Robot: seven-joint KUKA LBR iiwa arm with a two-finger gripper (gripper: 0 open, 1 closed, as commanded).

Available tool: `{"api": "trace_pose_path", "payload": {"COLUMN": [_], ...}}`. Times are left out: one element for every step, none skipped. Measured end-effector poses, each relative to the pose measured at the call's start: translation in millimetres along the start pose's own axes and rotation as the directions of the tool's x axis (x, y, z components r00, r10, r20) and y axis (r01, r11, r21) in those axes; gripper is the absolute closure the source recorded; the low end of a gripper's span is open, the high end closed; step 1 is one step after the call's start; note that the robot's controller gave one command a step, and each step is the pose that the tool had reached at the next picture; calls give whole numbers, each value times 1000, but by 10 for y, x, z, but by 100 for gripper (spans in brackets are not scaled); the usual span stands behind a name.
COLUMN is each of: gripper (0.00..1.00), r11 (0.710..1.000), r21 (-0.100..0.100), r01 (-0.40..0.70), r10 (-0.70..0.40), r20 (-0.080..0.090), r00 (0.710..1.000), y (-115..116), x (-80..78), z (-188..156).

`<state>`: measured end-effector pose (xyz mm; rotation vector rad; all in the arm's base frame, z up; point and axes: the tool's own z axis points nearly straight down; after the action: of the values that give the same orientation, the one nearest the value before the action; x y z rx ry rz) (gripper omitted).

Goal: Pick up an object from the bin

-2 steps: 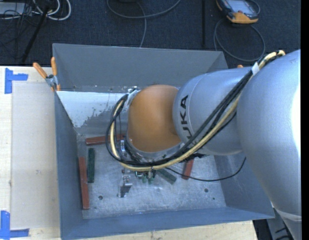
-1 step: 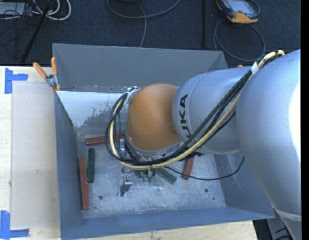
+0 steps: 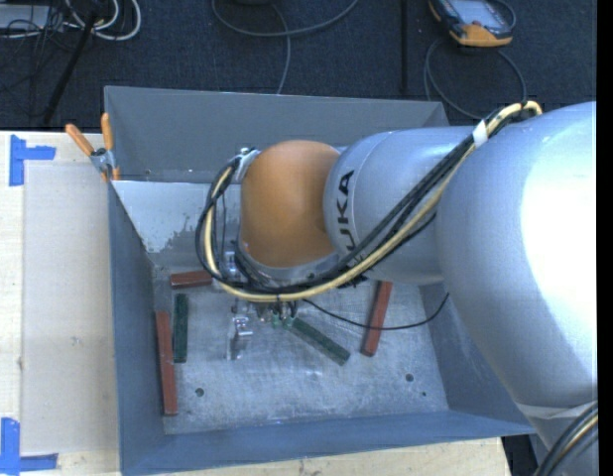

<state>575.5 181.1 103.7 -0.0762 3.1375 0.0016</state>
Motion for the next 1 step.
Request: {"api": "trace_pose_path", "payload": {"gripper": [0], "r11": [1000], "r21": [1], "r01": [24], "r10": [-24], "r20": [1], "r00": [1000], "y": [38], "x": [-176], "z": [271]}}
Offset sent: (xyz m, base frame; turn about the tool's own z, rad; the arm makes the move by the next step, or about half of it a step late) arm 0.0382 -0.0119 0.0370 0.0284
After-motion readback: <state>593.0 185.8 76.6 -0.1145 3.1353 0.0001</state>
